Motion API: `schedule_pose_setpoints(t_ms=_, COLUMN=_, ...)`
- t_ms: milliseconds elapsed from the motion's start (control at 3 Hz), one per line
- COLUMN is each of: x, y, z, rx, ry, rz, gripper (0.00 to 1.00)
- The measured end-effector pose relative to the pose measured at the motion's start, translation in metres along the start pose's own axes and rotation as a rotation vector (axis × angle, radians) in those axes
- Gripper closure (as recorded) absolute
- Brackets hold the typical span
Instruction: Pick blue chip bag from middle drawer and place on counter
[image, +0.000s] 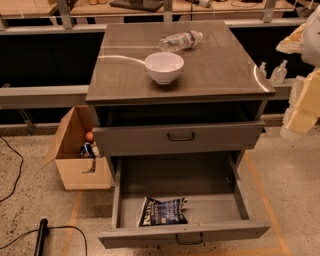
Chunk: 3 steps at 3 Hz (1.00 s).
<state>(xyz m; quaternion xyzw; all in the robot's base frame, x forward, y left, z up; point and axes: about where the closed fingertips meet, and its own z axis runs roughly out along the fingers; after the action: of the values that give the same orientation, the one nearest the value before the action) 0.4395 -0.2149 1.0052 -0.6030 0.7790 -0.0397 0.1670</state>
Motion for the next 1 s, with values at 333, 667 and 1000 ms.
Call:
schedule_pose_setpoints(t_ms=333, x=0.000, y=0.000, z=0.000, rx=0.000, ry=0.000, rz=0.000, gripper=0.00)
schedule_pose_setpoints(t_ms=667, x=0.002, y=0.000, z=0.006, rx=0.011, ry=-0.020, rz=0.019, gripper=0.00)
schedule_pose_setpoints(t_ms=1000, x=0.008, y=0.008, z=0.047, rx=0.016, ry=-0.099, rz=0.050, gripper=0.00)
